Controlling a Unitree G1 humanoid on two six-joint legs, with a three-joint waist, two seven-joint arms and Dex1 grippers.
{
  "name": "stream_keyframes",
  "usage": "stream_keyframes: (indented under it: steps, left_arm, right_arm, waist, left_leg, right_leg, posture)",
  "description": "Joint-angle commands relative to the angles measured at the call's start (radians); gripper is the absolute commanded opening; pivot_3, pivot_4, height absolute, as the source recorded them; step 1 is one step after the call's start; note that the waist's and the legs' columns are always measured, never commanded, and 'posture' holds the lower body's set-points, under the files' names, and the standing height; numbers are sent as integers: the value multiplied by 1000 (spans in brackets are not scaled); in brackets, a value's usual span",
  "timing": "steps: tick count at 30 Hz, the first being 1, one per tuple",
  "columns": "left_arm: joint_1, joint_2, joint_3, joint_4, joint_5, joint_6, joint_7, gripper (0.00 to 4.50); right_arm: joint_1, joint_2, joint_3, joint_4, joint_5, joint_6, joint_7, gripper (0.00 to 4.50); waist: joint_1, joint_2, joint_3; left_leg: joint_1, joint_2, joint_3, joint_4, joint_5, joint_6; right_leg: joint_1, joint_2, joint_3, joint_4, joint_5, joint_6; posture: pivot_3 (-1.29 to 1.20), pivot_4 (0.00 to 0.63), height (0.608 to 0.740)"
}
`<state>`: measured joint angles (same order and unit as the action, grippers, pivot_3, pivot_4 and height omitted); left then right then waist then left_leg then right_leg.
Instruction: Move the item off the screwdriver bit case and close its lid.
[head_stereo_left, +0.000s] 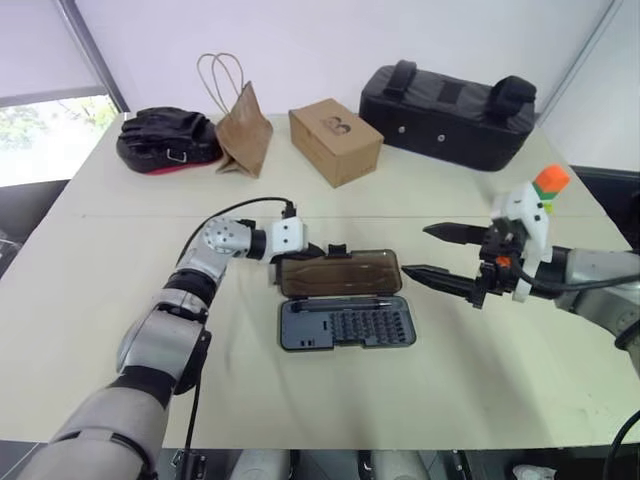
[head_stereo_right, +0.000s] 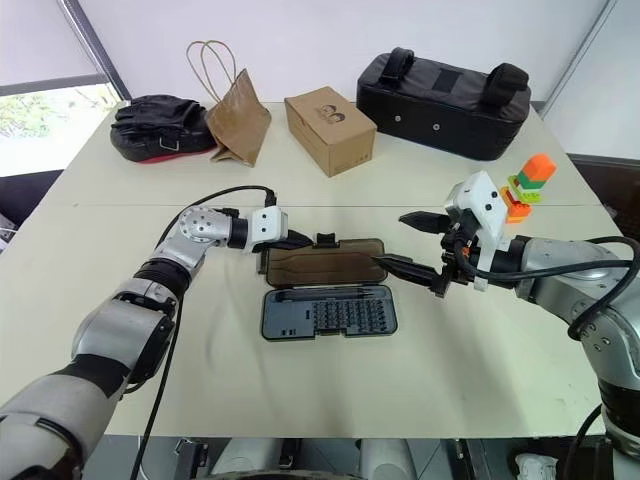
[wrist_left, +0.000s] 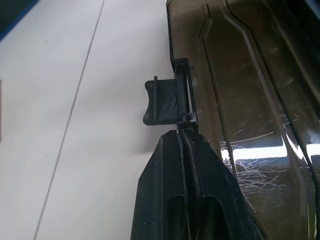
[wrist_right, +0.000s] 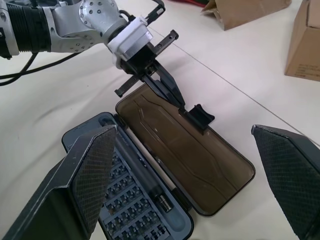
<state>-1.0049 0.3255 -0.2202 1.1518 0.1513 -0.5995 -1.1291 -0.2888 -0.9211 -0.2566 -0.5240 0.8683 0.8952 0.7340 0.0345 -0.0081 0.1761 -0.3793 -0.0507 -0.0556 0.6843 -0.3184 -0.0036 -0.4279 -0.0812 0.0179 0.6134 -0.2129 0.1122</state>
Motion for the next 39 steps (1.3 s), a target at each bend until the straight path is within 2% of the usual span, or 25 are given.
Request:
stream_keyframes:
  steps: [1, 2, 5, 12, 15, 19, 23, 27, 32, 37, 39]
  left_arm:
    - [2, 14, -3, -4, 14, -1, 23, 22]
    - [0, 13, -3, -2, 19, -5, 37, 22]
    - [-7, 11, 0, 5, 26, -10, 57, 983]
    - [-30, 13, 5, 18, 59, -52, 199, 4480]
    - [-56, 7, 61, 14, 2, -32, 234, 4480]
    - [-94, 23, 239, -129, -261, 258, 68, 4480]
    - [41, 108, 275, -530, -437, 660, -65, 4480]
    - [285, 246, 277, -973, -547, 975, -62, 4480]
    - [497, 333, 315, -1282, -634, 1174, 6, 4480]
    - [682, 399, 312, -1489, -697, 1243, 12, 4480]
    - [741, 412, 295, -1524, -680, 1215, 11, 3949]
  right_arm:
    - [-20, 1, -18, -3, 0, -21, 4, 4500]
    - [-21, 1, -15, -1, -2, -22, 4, 4500]
    - [-23, 1, -11, 5, -7, -26, 5, 4500]
    - [-15, 0, -10, 8, -7, -32, 10, 4500]
    - [0, -2, -16, 14, -12, -42, 26, 4500]
    - [5, -9, -30, 20, 0, -39, 48, 4500]
    - [-20, 0, -16, 47, -2, -43, 60, 4500]
    - [-54, 14, 35, 88, -34, -65, 83, 4500]
    - [-100, 19, 74, 138, -70, -89, 111, 4500]
    - [-141, 15, 109, 187, -113, -112, 152, 4500]
    - [-161, 16, 137, 212, -145, -128, 167, 4500]
  waist:
    - [0, 0, 0]
    - [0, 0, 0]
    - [0, 0, 0]
    - [3, 0, 0]
    - [3, 0, 0]
    - [-2, -2, 1]
    - [-27, -1, 0]
    - [-58, 0, 0]
    - [-45, -1, 1]
    - [-45, -1, 1]
    - [-45, 0, 1]
  left_leg:
    - [0, 0, 0, 0, 0, 0]
    - [0, 0, 0, 0, 0, 0]
    - [0, 0, 0, 0, 0, 0]
    - [0, 0, 0, 0, 0, 0]
    - [0, 0, 0, 0, 0, 0]
    - [-2, 0, 0, 1, 0, 0]
    - [-3, 1, -1, 1, 0, 0]
    - [-2, 2, 1, 0, 0, 0]
    - [-1, 5, 0, 0, 1, -2]
    - [2, 4, 0, 0, 1, -2]
    - [2, 4, 0, 0, 1, -2]
  right_leg:
    - [0, 0, 0, 0, 0, 0]
    - [0, 0, 0, 0, 0, 0]
    - [0, 0, 0, 0, 0, 0]
    - [0, 0, 0, 0, 0, 0]
    - [0, 0, 0, 0, 0, 0]
    - [-2, 0, 0, 1, 0, 0]
    - [-3, 0, 0, 1, 0, 0]
    - [-3, 1, 3, 1, 0, 0]
    - [-3, 2, 2, 2, 0, 0]
    - [0, 2, 2, 1, 0, -1]
    - [0, 2, 2, 1, 0, -1]
  posture:
    - [0, 150, 740]
    - [0, 150, 740]
    - [0, 150, 740]
    - [0, 150, 740]
    - [0, 150, 740]
    - [0, 150, 740]
    - [0, 150, 740]
    - [0, 150, 740]
    - [0, 150, 740]
    - [0, 150, 740]
    - [0, 150, 740]
